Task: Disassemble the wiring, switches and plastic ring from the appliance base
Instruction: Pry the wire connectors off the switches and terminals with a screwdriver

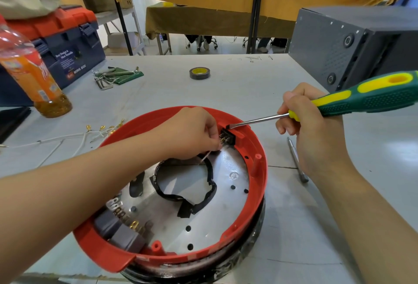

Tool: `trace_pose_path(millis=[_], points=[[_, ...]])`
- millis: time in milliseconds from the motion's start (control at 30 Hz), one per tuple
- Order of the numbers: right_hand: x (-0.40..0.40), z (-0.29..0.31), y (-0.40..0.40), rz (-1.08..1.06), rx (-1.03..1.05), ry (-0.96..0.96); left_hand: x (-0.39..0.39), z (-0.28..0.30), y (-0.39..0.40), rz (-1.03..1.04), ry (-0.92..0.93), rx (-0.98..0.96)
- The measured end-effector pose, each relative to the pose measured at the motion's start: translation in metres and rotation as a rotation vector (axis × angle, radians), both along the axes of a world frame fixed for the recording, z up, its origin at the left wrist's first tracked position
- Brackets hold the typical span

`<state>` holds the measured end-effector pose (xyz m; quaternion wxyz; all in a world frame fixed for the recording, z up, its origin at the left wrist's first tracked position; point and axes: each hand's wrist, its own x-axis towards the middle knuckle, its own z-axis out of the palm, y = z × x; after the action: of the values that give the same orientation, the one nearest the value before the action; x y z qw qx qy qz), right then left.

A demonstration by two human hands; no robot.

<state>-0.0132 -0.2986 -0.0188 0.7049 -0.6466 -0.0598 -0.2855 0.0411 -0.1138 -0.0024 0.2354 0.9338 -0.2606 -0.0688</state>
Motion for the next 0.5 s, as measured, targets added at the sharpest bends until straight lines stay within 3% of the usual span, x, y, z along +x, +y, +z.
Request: trace_pose_path(millis=[200, 367, 500], points=[[0.000, 0.001, 0.000, 0.008, 0.030, -0.010, 0.007, 0.019, 0.008, -0.120, -0.006, 0.089], [0.000, 0.002, 0.001, 0.008, 0.032, -0.011, 0.030, 0.033, 0.004, -0.165, -0.095, -0.136], [0.000, 0.001, 0.000, 0.003, 0.007, -0.014, 0.046, 0.027, -0.013, -0.296, 0.054, 0.034]])
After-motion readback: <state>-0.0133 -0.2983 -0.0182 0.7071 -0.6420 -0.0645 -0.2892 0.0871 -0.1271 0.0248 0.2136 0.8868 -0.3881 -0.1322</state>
